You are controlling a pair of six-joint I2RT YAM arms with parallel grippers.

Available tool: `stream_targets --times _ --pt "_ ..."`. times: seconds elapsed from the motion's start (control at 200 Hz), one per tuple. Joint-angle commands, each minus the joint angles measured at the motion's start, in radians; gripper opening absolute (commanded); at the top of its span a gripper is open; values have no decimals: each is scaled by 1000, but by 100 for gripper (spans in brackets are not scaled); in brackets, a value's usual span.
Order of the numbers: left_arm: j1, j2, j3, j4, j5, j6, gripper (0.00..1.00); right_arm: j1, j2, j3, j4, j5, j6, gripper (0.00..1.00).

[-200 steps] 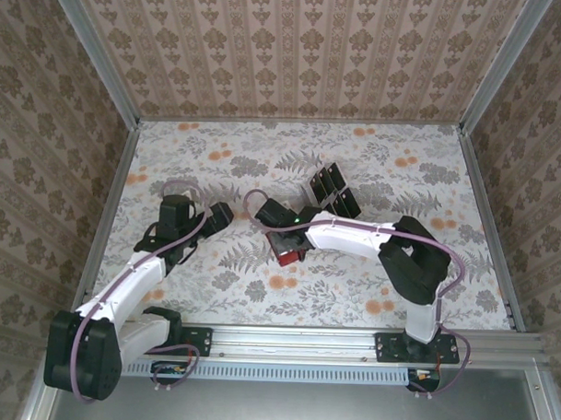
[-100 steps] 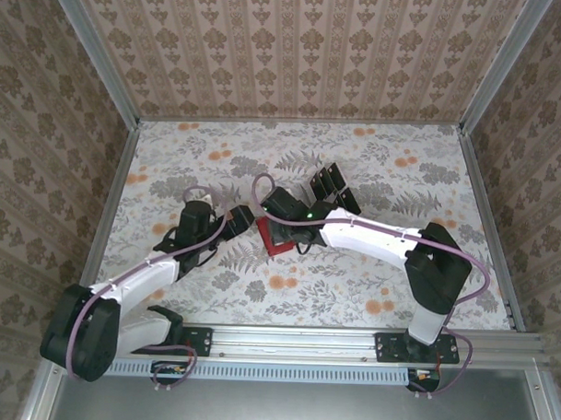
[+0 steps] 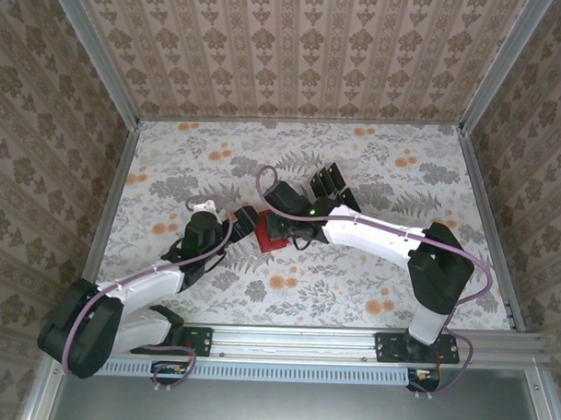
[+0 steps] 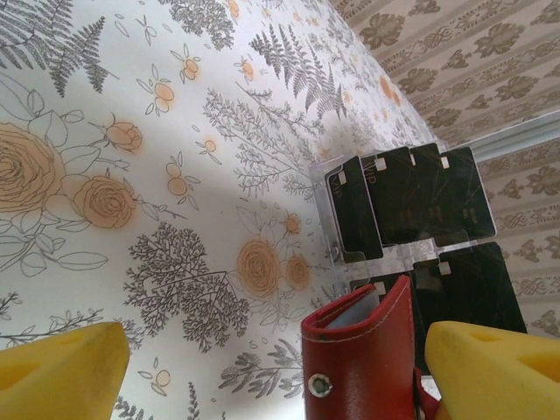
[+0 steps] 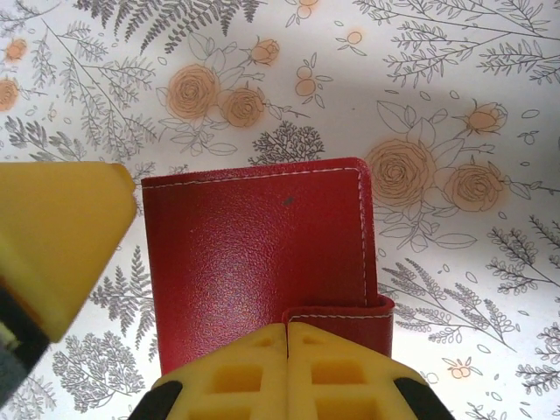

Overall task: Put the credit cards into the card holder
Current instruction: Pick up the card holder from the center of the table, then open the button on the card holder.

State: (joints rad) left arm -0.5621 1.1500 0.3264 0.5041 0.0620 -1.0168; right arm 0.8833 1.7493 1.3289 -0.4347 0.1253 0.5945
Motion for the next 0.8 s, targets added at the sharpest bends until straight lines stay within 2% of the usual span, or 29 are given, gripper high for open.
stream_targets --times 0.0,0.255,0.395,0.505,0.65,0.795 --pt "-12 19 -10 92 -36 -28 94 -4 -15 35 31 -24 29 0" --pt "-30 107 -1 194 -19 -62 86 -4 -10 39 43 -36 38 0" --pt "-42 163 -8 282 -9 -91 78 -4 -7 38 45 -37 40 0" --pt "-50 202 -10 344 -9 -105 67 -4 -5 33 48 -37 39 0" --pt "-55 237 -12 401 -5 -116 44 -7 -4 24 51 -37 39 0" --pt "-51 233 -22 424 -25 -103 0 -20 -17 -7 57 -31 38 0"
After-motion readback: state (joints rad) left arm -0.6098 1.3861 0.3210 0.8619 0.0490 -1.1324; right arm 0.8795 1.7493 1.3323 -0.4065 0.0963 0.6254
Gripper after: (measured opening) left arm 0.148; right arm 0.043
